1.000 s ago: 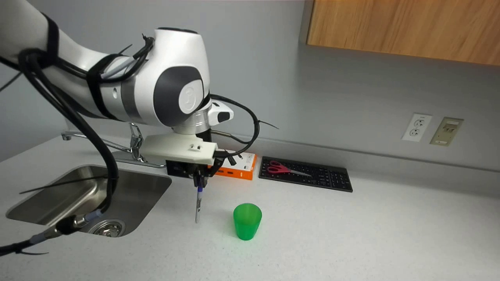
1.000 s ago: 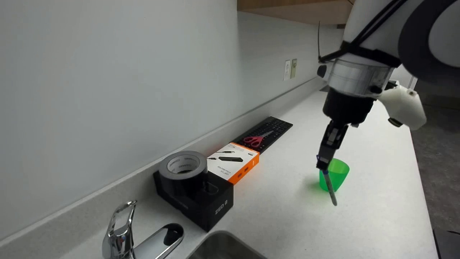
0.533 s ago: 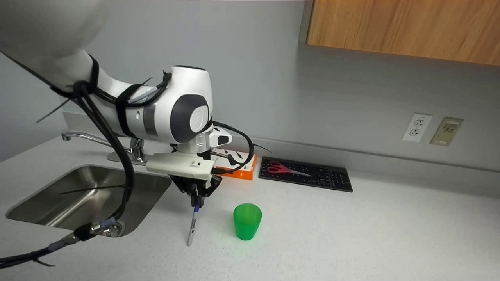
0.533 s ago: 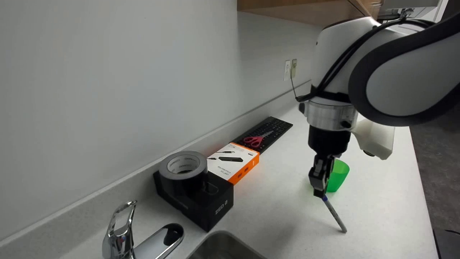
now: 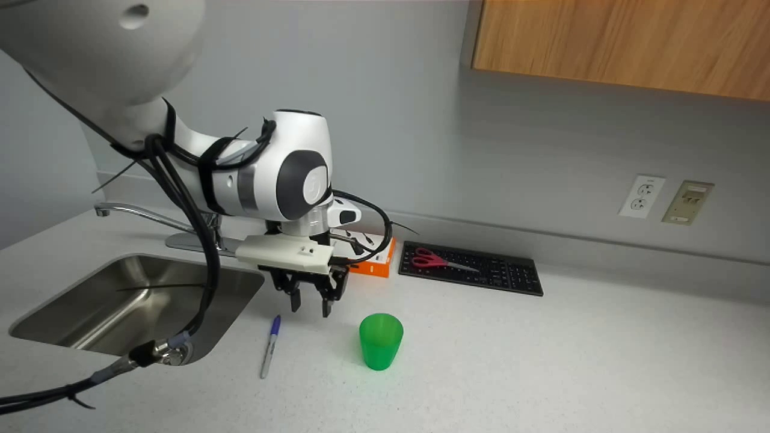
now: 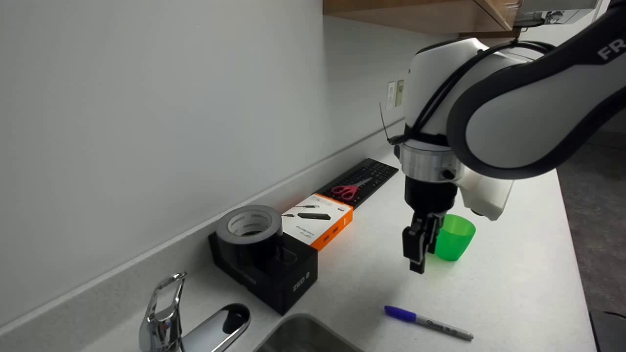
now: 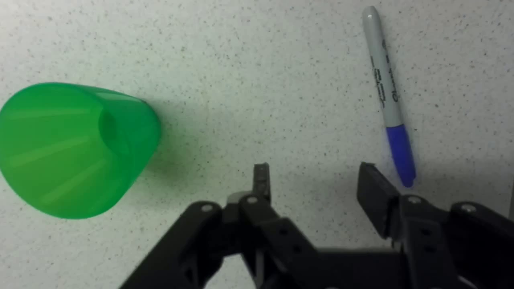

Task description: Remove the blue pen from the green cup

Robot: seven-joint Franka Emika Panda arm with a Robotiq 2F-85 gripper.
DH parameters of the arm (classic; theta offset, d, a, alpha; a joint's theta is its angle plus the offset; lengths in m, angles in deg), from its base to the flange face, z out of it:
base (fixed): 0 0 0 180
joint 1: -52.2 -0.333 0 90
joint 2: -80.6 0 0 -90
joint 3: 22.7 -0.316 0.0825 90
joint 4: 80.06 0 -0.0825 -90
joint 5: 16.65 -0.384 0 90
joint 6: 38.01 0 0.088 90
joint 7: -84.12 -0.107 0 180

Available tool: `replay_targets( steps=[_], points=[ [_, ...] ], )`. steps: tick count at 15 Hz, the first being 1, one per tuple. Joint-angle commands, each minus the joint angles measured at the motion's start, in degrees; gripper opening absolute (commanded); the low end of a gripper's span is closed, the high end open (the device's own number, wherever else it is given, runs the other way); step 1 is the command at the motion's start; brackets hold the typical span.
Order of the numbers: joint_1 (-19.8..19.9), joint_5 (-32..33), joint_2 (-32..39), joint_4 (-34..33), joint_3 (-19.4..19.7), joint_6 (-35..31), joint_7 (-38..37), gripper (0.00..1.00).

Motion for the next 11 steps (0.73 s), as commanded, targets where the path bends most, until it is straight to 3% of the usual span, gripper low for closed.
replay_targets(
  steps=[1, 2, 11],
  points=[
    [-0.94, 1.71, 0.63, -1.69, 0.7, 0.26, -2.5, 0.92],
    [-0.93, 1.75, 0.63, -1.88, 0.74, 0.25, -2.7, 1.0],
    [-0.45, -0.09, 0.07, -1.64, 0.78, 0.15, -1.23, 1.0]
  ],
)
